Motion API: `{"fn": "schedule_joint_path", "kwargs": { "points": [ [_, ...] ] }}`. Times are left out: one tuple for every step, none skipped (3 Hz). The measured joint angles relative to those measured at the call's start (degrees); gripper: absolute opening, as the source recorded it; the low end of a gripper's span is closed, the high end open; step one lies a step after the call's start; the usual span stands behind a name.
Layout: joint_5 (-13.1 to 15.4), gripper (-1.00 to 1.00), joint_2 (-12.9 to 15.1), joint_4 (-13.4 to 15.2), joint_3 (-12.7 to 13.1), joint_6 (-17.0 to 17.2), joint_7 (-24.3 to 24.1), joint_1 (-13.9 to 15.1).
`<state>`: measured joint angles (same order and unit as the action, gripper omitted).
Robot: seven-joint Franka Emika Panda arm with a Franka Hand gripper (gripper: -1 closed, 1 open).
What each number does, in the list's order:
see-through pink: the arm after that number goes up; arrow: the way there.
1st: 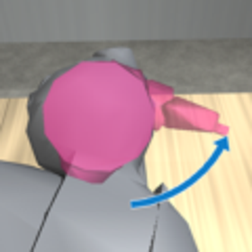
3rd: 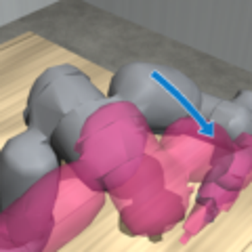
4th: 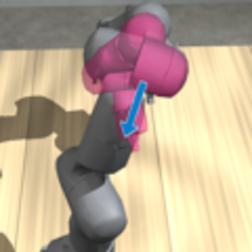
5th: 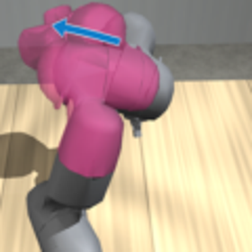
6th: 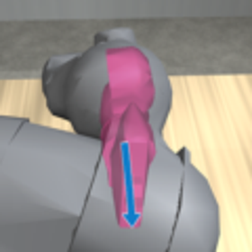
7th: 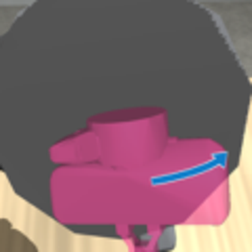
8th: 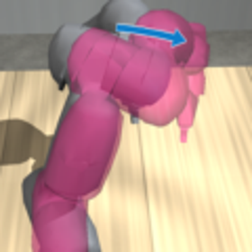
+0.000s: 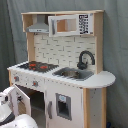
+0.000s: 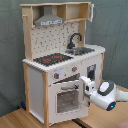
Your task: Play with the kitchen
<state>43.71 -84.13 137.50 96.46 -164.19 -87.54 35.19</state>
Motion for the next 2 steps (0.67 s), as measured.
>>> {"fn": "schedule_joint_path", "kwargs": {
  "points": [
    [-1.3,-1.00,0.4,-0.4,1.1,4.2,0.1,-3.5],
    [-1.3,-1.00,0.4,-0.5,1.1,4.6,0.4,-3.9]
  ]
}}
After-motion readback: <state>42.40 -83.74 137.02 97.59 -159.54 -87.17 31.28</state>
